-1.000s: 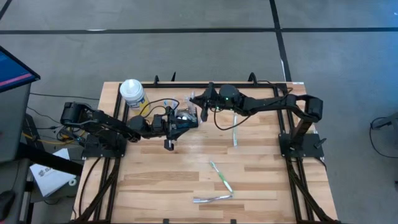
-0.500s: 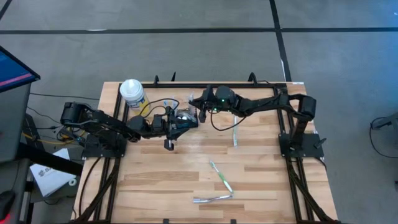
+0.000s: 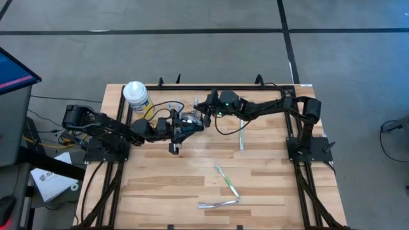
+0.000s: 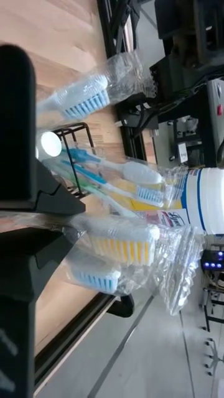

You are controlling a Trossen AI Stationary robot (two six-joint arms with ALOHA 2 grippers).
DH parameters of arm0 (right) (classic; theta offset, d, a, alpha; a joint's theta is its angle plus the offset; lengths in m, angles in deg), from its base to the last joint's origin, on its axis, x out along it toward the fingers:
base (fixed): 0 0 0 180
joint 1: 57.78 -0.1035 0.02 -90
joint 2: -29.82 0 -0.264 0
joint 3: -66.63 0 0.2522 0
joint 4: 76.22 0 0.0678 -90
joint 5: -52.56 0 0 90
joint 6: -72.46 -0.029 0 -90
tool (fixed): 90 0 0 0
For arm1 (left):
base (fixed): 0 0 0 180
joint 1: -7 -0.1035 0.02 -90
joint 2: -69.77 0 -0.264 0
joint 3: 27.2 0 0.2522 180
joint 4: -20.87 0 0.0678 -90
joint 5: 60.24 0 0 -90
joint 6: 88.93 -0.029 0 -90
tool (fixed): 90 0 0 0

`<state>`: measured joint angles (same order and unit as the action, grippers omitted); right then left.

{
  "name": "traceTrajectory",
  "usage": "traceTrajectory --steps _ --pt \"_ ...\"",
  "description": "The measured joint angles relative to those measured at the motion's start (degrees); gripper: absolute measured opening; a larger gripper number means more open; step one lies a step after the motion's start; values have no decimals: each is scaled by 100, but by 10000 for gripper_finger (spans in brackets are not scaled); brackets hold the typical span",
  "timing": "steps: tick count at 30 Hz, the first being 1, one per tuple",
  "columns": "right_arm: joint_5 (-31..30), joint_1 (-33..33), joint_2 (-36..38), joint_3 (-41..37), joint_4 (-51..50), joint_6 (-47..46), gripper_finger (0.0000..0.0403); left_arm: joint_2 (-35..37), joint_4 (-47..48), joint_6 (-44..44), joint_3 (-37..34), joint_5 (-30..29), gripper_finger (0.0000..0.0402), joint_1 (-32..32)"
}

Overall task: Pick & Place toothbrushing station
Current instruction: Put the right orange toothbrush into the mesh organizer

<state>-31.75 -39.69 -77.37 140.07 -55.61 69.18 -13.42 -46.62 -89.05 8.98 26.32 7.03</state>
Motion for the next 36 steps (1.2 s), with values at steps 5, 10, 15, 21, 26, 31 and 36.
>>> traceTrajectory --steps 5,10,15,21,26,31,36 --pt "28 -33 -53 5 0 -16 10 -1 0 0 0 2 145 0" --pt "37 -67 -221 8 118 -23 19 -1 2 2 0 21 145 0" --pt "66 -114 -343 3 168 -14 32 1 0 0 0 20 145 2" --pt "90 -120 -343 4 137 25 39 -1 1 0 0 16 145 0" --pt "90 -118 -343 4 140 25 41 1 2 2 0 13 145 0" --pt "92 -120 -343 4 140 28 58 0 1 2 0 -8 145 2" --pt "92 -120 -343 4 140 40 80 1 4 0 0 -7 145 0"
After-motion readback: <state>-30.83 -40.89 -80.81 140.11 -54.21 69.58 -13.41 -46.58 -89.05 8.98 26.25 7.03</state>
